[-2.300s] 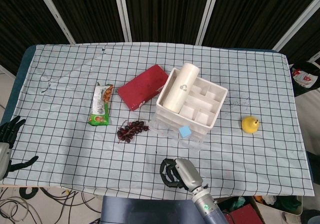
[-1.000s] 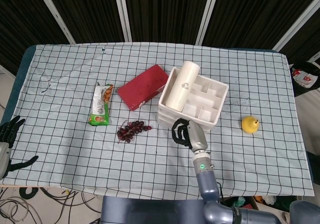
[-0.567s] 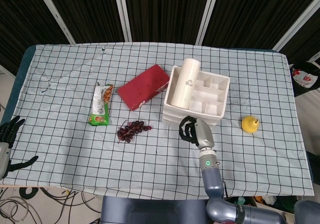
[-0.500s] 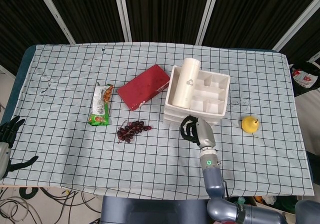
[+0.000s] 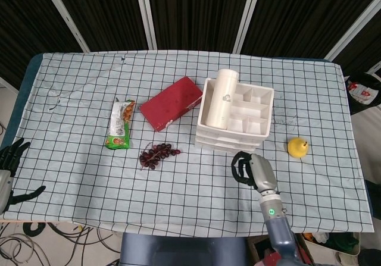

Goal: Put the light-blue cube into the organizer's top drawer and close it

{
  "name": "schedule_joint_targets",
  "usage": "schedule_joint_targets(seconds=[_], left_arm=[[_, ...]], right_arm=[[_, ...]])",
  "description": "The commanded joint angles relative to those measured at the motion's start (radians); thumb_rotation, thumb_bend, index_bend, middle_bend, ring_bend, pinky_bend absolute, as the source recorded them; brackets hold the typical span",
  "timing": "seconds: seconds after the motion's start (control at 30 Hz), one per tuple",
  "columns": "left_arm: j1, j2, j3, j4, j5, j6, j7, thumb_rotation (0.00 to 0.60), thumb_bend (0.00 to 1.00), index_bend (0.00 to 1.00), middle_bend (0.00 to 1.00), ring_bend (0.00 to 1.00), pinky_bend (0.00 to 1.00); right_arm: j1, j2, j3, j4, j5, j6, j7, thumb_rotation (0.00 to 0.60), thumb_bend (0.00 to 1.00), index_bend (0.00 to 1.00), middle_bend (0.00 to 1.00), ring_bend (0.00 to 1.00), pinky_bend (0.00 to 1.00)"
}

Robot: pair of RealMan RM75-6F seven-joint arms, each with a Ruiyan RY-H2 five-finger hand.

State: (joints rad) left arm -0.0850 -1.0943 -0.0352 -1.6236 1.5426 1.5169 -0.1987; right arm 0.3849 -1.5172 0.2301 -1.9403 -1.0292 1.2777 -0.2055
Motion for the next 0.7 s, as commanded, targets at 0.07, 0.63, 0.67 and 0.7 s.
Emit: schedule_joint_targets(seconds=[0.07,0.63,0.67,0.7], left_arm=[[0.001,-0.001,0.001,0.001,0.002,0.002,0.007,0.6,0.03,0.0,0.0,0.0,0.0],[0.001,-0.005,0.005,0.007,-0.035,-0.027,0.187,0.6,0.02,0.0,0.0,0.0,0.0],[0.0,-0.005,0.005,0.005,-0.036,-0.028,0.191,0.6,0.02,0.0,0.0,0.0,0.0],[0.0,-0.005,0.004,0.002,-0.037,-0.028,0.192,0.6,0.02,0.0,0.0,0.0,0.0]], right_arm=[[-0.103,0.205,-0.137,-0.011,-0.24,0.052,0.065,0.6,0.47,0.7,0.69,0.77,0.76],[-0.277,0.421,-0.247,0.238,-0.514,0.278,0.028,0.6,0.2,0.0,0.0,0.0,0.18],[-0.281,0.417,-0.245,0.248,-0.512,0.283,0.031,0.6,0.2,0.0,0.0,0.0,0.18],[-0.284,0.412,-0.243,0.256,-0.509,0.286,0.036,0.6,0.2,0.0,0.0,0.0,0.18]])
